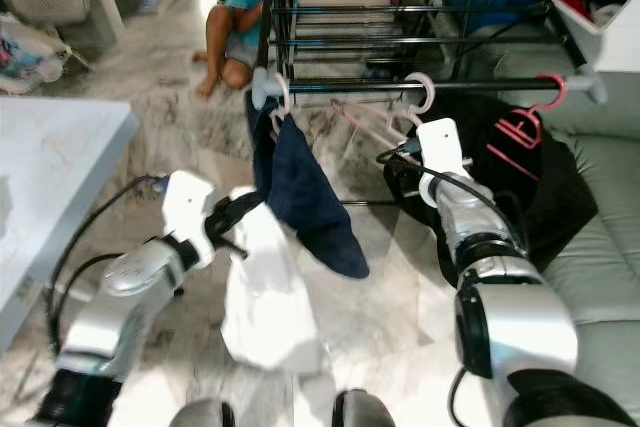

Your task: Hang hanger

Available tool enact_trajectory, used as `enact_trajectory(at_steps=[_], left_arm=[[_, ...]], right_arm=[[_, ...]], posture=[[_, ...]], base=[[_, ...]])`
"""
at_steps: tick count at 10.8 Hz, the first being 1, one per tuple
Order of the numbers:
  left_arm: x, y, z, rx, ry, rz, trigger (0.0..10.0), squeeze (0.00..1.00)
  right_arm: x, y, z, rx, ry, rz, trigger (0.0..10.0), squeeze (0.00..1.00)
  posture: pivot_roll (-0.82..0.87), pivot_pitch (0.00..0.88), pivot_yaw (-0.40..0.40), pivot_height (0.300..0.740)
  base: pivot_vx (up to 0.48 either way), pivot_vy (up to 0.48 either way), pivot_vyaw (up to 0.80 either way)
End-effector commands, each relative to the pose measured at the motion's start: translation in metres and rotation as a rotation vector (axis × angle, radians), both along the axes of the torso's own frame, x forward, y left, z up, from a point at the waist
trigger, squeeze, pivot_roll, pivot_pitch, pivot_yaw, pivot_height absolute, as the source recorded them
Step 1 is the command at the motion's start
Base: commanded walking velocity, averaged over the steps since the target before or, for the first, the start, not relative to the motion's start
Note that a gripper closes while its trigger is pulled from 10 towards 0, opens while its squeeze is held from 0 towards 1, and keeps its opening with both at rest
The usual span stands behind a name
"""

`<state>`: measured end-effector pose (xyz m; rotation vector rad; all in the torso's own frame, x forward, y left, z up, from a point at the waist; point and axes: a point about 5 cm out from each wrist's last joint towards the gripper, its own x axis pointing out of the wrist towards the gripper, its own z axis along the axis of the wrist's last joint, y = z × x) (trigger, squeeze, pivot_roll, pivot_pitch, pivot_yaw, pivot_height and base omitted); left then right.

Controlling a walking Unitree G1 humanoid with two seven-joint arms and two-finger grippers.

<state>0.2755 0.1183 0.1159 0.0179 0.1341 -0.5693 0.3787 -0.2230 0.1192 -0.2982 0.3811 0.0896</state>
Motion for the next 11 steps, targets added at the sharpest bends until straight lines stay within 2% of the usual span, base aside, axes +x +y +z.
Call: enact_trajectory(at_steps=[1, 2, 5, 8, 9, 10, 11], left_arm=[[-0.003, 0.007, 0.008, 0.005, -0.028, 0.019, 10.0, 0.0], [-0.006, 0.009, 0.009, 0.009, -0.025, 0.022, 10.0, 0.0], [-0.012, 0.011, 0.009, 0.028, -0.002, 0.02, 10.0, 0.0], [-0.014, 0.011, 0.009, 0.039, 0.009, 0.014, 10.0, 0.0], [-0.014, 0.011, 0.009, 0.042, 0.01, 0.013, 10.0, 0.0], [-0.013, 0.01, 0.009, 0.042, 0.008, 0.009, 10.0, 0.0], [-0.012, 0.008, 0.008, 0.041, 0.011, 0.002, 10.0, 0.0]], right_arm=[[-0.001, -0.007, 0.0, -0.054, 0.03, 0.027, 9.5, 0.0], [-0.001, -0.01, 0.003, -0.109, 0.022, 0.04, 10.0, 0.0], [0.002, -0.017, 0.016, -0.199, -0.02, 0.101, 10.0, 0.0], [0.007, -0.01, 0.032, 0.053, -0.055, 0.164, 10.0, 0.0], [0.007, -0.007, 0.037, 0.113, -0.071, 0.225, 10.0, 0.0], [0.008, -0.008, 0.043, 0.09, -0.135, 0.239, 10.0, 0.0], [0.007, -0.014, 0.05, 0.038, -0.197, 0.225, 10.0, 1.0]], posture=[[0.11, 0.147, -0.003, 0.74], [0.12, 0.155, -0.002, 0.74], [0.13, 0.165, 0.009, 0.74], [0.13, 0.166, 0.012, 0.74], [0.12, 0.159, 0.012, 0.74], [0.12, 0.159, 0.012, 0.74], [0.11, 0.145, 0.016, 0.74]], base=[[0.0, 0.0, 0.0], [0.0, 0.0, 0.0], [0.0, 0.0, 0.0], [0.0, 0.0, 0.0], [0.0, 0.0, 0.0], [0.0, 0.0, 0.0], [0.0, 0.0, 0.0]])
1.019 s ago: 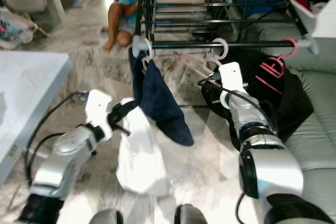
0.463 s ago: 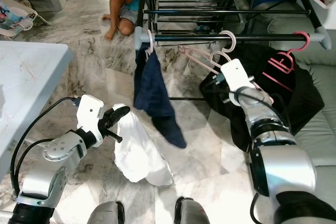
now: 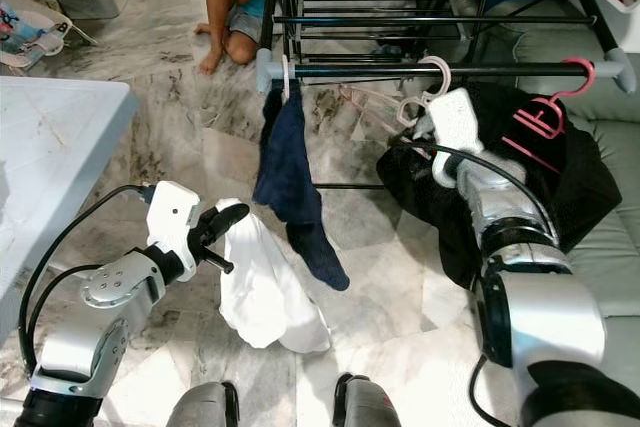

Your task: Hang hanger

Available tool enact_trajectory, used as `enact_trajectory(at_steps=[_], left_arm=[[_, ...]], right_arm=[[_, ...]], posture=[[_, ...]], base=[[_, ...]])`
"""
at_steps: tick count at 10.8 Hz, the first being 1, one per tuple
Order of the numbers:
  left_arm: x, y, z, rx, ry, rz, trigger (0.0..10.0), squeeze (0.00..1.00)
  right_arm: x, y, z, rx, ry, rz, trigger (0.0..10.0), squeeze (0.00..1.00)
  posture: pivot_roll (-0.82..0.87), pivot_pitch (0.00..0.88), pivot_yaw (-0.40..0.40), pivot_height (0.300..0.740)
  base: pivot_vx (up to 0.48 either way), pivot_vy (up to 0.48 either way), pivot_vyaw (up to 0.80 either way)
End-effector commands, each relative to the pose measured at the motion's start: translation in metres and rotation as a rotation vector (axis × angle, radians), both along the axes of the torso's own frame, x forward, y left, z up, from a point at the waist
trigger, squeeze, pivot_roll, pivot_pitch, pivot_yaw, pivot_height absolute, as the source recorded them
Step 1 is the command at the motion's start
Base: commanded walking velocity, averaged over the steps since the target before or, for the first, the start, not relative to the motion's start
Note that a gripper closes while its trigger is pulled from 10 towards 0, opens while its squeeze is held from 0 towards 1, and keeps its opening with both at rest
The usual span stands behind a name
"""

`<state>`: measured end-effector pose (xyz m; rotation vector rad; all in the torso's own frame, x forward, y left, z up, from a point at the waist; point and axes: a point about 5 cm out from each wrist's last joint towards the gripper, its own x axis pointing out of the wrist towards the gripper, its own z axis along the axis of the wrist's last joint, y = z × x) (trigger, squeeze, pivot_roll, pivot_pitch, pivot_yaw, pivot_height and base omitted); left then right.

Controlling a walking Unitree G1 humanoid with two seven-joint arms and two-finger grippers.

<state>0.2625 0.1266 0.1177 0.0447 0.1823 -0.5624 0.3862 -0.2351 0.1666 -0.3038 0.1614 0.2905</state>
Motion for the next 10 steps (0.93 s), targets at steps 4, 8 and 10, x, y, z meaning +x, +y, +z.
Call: enact_trajectory(at_steps=[4, 8, 10], left_arm=[[0.002, -0.002, 0.006, 0.003, -0.028, -0.007, 10.0, 0.0], [0.004, -0.002, 0.007, 0.014, -0.027, -0.011, 10.0, 0.0], [0.005, -0.004, 0.007, 0.019, -0.031, -0.013, 10.0, 0.0]], right_arm=[[-0.006, -0.022, -0.004, -0.145, 0.009, -0.091, 10.0, 0.0], [-0.008, -0.013, -0.028, -0.193, 0.154, -0.103, 0.0, 0.0], [-0.006, -0.003, -0.031, -0.22, 0.171, -0.094, 0.0, 0.0]], posture=[[0.1, 0.138, 0.013, 0.74], [0.12, 0.144, 0.016, 0.74], [0.12, 0.143, 0.015, 0.74]], base=[[0.0, 0.0, 0.0], [0.0, 0.0, 0.0], [0.0, 0.0, 0.0]])
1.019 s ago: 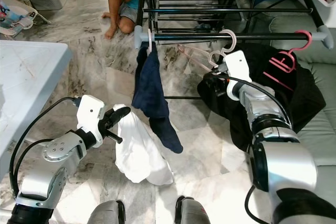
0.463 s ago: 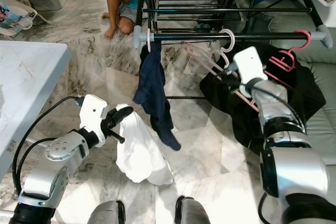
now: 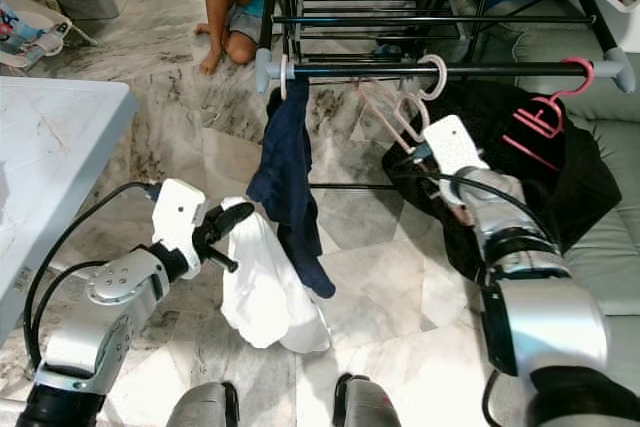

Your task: Hang hanger

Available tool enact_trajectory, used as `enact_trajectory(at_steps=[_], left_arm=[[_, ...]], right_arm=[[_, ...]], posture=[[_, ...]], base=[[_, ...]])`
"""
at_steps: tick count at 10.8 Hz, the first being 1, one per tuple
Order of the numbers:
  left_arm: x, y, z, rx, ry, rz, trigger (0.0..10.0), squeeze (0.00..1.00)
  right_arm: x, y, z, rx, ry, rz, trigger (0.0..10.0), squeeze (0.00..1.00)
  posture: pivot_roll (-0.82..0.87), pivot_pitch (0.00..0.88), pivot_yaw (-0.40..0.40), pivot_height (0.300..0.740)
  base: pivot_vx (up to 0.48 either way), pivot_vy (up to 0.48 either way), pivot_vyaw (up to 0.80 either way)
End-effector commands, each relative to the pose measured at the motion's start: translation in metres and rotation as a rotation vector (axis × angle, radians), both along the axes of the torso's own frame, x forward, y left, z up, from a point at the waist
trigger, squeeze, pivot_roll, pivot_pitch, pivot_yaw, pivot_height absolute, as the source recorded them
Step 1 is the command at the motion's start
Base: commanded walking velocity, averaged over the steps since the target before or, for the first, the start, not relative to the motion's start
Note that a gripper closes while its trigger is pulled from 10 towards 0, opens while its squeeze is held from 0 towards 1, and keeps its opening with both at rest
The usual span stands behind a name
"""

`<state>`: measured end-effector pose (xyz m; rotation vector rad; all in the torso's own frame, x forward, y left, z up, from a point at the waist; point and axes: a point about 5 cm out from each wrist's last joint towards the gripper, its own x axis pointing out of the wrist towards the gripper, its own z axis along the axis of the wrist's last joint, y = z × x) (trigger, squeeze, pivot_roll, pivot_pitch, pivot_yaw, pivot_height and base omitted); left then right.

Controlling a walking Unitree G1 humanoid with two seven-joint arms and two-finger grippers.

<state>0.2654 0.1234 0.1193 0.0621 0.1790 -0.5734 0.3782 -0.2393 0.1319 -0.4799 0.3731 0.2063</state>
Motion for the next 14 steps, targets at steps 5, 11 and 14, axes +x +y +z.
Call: enact_trajectory(at_steps=[5, 11, 14], left_arm=[[0.002, -0.013, 0.006, 0.01, -0.029, -0.043, 10.0, 0.0], [0.004, -0.016, 0.004, 0.016, -0.026, -0.048, 10.0, 0.0], [0.006, -0.015, 0.005, 0.021, -0.027, -0.05, 10.0, 0.0]], right_arm=[[0.005, 0.005, 0.002, 0.063, -0.008, -0.08, 0.0, 0.0], [0.003, 0.001, 0.0, 0.076, -0.008, -0.117, 0.0, 0.0], [0.002, 0.0, -0.001, 0.072, -0.009, -0.124, 0.0, 0.0]], posture=[[0.12, 0.136, 0.018, 0.74], [0.12, 0.131, 0.017, 0.74], [0.12, 0.127, 0.02, 0.74]], base=[[0.0, 0.0, 0.0], [0.0, 0.0, 0.0], [0.0, 0.0, 0.0]])
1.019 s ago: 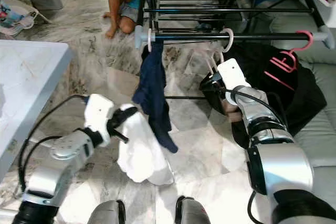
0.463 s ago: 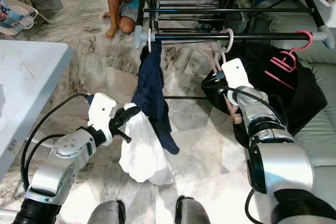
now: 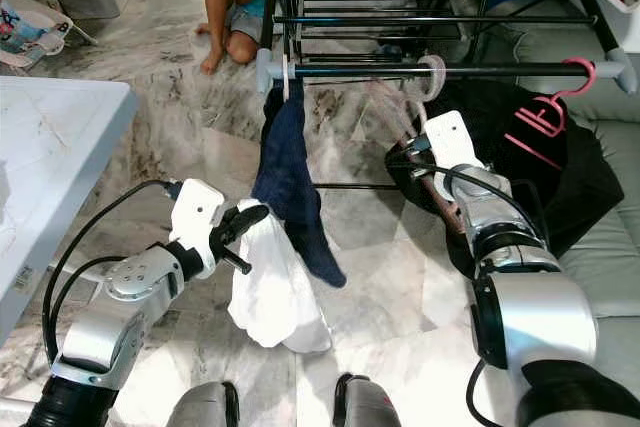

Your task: Hang hanger

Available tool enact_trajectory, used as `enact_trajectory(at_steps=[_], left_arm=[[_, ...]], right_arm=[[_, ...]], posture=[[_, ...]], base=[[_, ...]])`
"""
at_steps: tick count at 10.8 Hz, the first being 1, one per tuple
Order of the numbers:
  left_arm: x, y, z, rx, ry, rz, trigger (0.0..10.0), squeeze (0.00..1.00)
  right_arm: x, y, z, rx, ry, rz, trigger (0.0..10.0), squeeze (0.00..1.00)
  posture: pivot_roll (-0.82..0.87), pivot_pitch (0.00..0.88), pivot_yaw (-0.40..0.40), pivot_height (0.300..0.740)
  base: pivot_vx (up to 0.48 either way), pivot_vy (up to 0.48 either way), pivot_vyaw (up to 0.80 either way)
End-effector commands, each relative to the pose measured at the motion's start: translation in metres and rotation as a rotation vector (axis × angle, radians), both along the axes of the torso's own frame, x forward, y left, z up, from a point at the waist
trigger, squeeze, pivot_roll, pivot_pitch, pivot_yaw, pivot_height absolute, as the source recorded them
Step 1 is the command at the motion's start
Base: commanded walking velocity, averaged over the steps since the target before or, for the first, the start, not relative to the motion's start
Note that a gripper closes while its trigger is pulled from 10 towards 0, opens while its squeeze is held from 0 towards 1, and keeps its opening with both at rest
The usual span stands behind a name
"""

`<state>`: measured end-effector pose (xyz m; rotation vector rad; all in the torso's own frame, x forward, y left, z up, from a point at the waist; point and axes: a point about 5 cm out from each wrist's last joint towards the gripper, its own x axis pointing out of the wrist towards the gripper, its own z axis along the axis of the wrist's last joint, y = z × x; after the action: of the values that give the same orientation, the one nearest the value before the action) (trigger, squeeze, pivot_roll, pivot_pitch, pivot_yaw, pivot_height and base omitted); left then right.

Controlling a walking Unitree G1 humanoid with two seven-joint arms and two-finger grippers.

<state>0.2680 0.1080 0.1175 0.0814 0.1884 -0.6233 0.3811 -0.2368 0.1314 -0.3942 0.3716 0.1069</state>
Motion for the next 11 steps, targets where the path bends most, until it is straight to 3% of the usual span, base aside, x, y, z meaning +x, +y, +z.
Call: enact_trajectory(at_steps=[1, 4, 7, 9, 10, 11], left_arm=[[0.004, 0.001, 0.006, 0.006, -0.035, 0.001, 10.0, 0.0], [0.006, 0.0, 0.006, 0.009, -0.039, -0.001, 10.0, 0.0], [0.009, -0.004, 0.004, -0.006, -0.058, -0.001, 10.0, 0.0], [0.013, -0.008, 0.005, -0.014, -0.071, 0.025, 10.0, 0.0], [0.013, -0.011, 0.004, -0.021, -0.08, 0.022, 10.0, 0.0], [0.013, -0.014, 0.003, -0.027, -0.083, 0.021, 10.0, 0.0]], right_arm=[[0.0, -0.001, -0.001, 0.007, 0.011, -0.011, 0.0, 0.0], [0.0, 0.005, -0.003, 0.025, 0.003, -0.001, 0.0, 0.0], [-0.001, 0.015, -0.005, 0.085, -0.125, -0.034, 0.0, 0.0], [-0.012, 0.006, -0.013, 0.175, -0.217, -0.07, 4.7, 0.0], [-0.019, -0.002, -0.019, 0.199, -0.242, -0.12, 10.0, 0.0], [-0.03, -0.011, -0.026, 0.236, -0.285, -0.191, 10.0, 0.0]], posture=[[0.12, 0.124, 0.021, 0.74], [0.12, 0.109, 0.025, 0.74], [0.09, 0.043, 0.02, 0.74], [0.07, 0.006, 0.003, 0.74], [0.06, 0.0, -0.003, 0.74], [0.04, 0.0, -0.009, 0.74]], base=[[0.0, 0.0, 0.0], [0.0, 0.0, 0.0], [0.0, 0.0, 0.0], [0.0, 0.0, 0.0], [0.0, 0.0, 0.0], [0.0, 0.0, 0.0]])
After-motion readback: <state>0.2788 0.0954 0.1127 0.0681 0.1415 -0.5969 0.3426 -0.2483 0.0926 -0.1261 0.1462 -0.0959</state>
